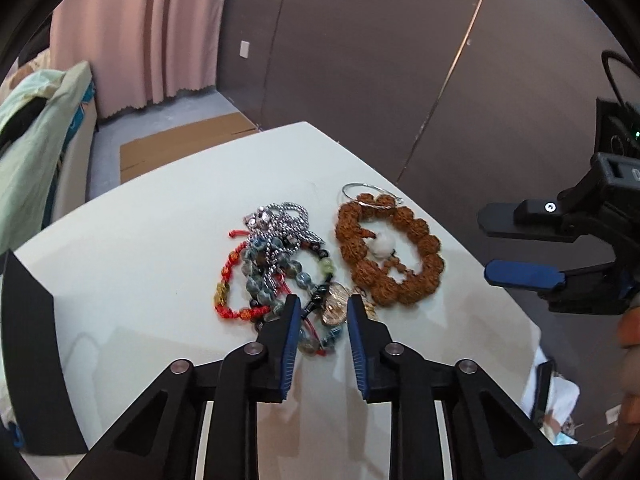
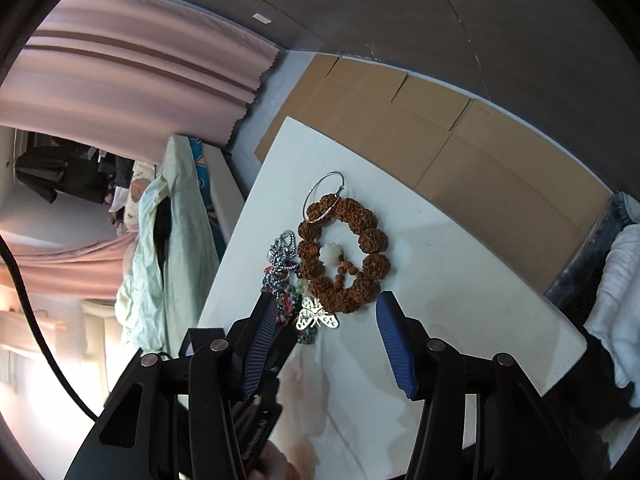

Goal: Organize jewelry
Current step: 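Grasp the dark beaded bracelet with the left tool while the right tool grasps the brown rudraksha bracelet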

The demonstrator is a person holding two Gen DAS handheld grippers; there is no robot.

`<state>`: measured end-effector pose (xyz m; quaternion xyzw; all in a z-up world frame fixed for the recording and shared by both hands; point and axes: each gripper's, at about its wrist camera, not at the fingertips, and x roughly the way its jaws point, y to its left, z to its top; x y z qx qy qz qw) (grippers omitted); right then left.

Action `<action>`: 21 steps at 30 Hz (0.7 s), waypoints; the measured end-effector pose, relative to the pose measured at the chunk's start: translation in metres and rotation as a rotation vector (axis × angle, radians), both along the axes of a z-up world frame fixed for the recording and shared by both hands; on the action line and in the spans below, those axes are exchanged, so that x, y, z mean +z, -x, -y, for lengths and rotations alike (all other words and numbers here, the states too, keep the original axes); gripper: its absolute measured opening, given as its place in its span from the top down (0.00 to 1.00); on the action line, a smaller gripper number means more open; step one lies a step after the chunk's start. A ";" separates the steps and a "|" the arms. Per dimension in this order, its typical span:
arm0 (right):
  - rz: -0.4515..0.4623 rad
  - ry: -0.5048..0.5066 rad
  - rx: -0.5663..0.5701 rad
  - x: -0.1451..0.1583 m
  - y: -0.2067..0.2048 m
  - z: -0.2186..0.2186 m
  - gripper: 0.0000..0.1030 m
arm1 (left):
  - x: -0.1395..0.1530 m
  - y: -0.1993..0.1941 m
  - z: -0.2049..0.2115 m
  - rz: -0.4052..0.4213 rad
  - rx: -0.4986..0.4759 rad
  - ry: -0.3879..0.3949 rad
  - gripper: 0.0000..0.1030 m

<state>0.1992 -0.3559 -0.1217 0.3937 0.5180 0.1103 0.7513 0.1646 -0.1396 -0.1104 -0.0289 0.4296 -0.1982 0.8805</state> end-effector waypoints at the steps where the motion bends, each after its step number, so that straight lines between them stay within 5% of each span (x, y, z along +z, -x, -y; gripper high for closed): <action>1: 0.000 -0.001 0.001 0.000 -0.002 0.000 0.48 | -0.001 -0.002 0.000 0.002 0.001 -0.004 0.78; 12: -0.022 0.002 0.024 -0.006 -0.017 -0.008 0.48 | -0.011 -0.017 0.004 -0.034 -0.032 -0.005 0.79; 16: -0.021 0.019 0.020 -0.006 -0.019 -0.007 0.48 | -0.010 -0.015 0.001 -0.048 -0.019 -0.010 0.91; 21: -0.029 0.054 0.018 -0.008 -0.022 -0.008 0.53 | 0.000 -0.006 -0.006 -0.035 0.001 0.011 0.92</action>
